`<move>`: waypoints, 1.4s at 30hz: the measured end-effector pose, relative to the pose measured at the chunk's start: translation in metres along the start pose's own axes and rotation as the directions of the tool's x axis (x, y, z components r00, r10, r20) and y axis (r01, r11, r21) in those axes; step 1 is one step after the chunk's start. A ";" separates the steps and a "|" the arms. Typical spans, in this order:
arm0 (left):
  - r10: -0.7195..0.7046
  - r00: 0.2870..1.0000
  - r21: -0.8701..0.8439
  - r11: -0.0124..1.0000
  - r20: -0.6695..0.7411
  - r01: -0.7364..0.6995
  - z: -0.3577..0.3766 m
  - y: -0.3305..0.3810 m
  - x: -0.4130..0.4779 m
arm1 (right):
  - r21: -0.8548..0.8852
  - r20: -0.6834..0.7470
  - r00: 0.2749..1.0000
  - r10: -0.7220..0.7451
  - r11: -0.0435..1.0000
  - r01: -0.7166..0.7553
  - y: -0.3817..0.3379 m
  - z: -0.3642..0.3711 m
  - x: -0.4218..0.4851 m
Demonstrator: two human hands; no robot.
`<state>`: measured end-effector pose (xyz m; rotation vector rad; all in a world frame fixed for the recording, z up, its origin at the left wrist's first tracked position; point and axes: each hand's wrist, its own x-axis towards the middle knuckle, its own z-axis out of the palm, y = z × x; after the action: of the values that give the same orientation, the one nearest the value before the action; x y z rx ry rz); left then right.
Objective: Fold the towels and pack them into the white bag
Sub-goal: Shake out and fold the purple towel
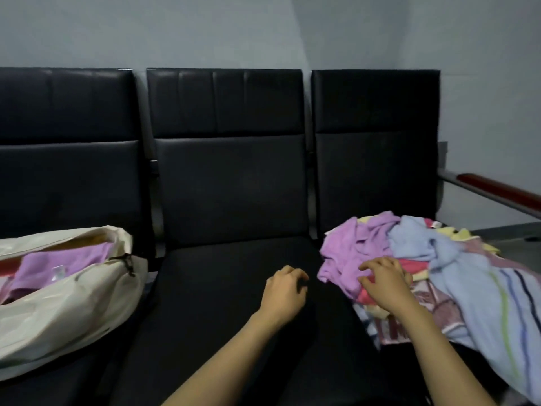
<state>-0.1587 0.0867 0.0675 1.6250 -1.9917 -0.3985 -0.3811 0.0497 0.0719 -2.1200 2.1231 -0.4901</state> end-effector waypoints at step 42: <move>-0.397 0.905 0.201 0.909 0.155 0.365 -0.077 -0.136 -0.075 | 0.682 0.634 0.544 -0.550 0.729 -0.059 -0.087 0.042 -0.028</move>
<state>0.0058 0.1358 0.0409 2.1703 -1.8755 -0.5646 -0.2847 0.0725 0.0536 -1.7081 0.9023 -0.1345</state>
